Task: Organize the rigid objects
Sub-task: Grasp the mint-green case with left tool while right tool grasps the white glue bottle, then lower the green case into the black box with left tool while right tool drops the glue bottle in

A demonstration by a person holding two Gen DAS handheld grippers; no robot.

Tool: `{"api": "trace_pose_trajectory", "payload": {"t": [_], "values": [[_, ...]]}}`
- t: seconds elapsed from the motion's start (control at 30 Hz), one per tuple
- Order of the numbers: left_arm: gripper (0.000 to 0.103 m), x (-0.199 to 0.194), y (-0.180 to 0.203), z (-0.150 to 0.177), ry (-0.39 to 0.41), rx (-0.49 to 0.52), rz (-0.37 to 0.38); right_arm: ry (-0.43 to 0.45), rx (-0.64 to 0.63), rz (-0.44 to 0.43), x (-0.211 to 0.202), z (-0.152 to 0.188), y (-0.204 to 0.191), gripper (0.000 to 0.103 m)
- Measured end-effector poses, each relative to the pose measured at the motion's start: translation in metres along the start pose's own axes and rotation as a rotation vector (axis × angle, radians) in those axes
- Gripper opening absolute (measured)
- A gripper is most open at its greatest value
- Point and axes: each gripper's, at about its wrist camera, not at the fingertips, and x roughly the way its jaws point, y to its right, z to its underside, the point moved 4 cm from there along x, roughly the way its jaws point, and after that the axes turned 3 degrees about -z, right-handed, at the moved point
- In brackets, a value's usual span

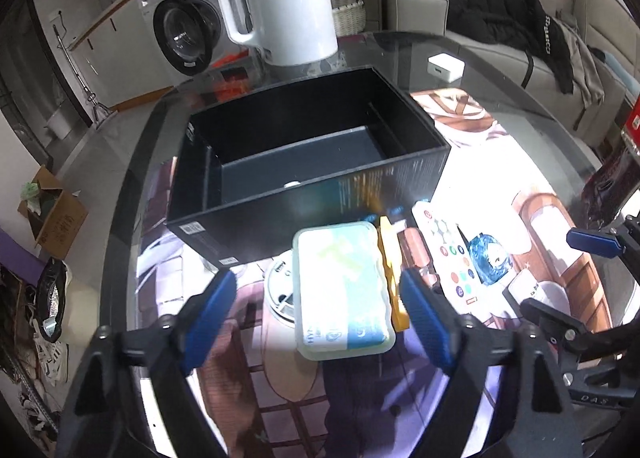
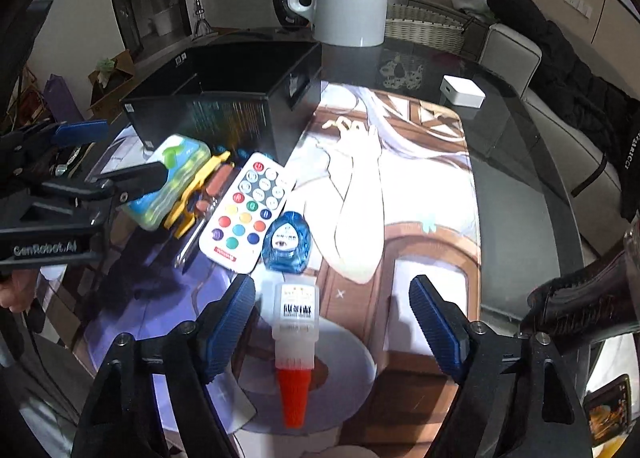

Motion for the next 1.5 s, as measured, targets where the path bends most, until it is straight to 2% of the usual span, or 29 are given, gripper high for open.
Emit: {"api": "trace_pose_trajectory", "payload": {"t": [0.1,0.2,0.27,0.37,0.43,0.5,0.7,0.8,0.93,1.13,1.3,1.5], "values": [[0.066,0.009,0.003,0.000,-0.022,0.008,-0.006,-0.031,-0.030,0.000,0.004,0.013,-0.002,0.073],[0.065,0.011,0.003,-0.001,-0.019,0.011,-0.008,-0.057,-0.045,-0.017,0.010,0.021,-0.005,0.063],[0.065,0.013,0.003,0.000,-0.024,0.010,-0.010,-0.054,-0.055,-0.018,0.011,0.020,-0.007,0.062],[0.063,0.023,0.004,0.007,-0.072,0.001,0.029,-0.052,-0.076,-0.037,0.013,0.016,-0.012,0.049],[0.053,0.021,0.005,0.010,-0.059,0.017,-0.003,-0.052,-0.081,-0.065,0.013,0.014,-0.016,0.037],[0.053,0.020,0.005,0.012,-0.069,0.015,0.001,-0.058,-0.096,-0.084,0.012,0.013,-0.021,0.026],[0.053,0.013,-0.003,0.013,-0.087,-0.032,0.051,-0.050,-0.087,-0.091,0.010,0.012,-0.021,0.025],[0.053,-0.001,-0.004,0.012,-0.043,-0.022,0.046,-0.019,-0.079,-0.095,0.004,0.009,-0.020,0.025],[0.053,-0.028,-0.014,0.006,0.064,-0.042,0.017,0.063,-0.075,-0.102,-0.014,-0.002,-0.024,0.025],[0.053,-0.073,-0.038,-0.008,0.266,-0.094,-0.015,0.311,-0.098,-0.093,-0.058,-0.028,-0.037,0.025],[0.053,-0.083,-0.053,-0.019,0.336,-0.116,-0.035,0.466,-0.113,-0.122,-0.086,-0.054,-0.052,0.025],[0.053,-0.075,-0.070,-0.039,0.372,-0.166,-0.023,0.567,-0.068,-0.125,-0.094,-0.091,-0.052,0.025]]}}
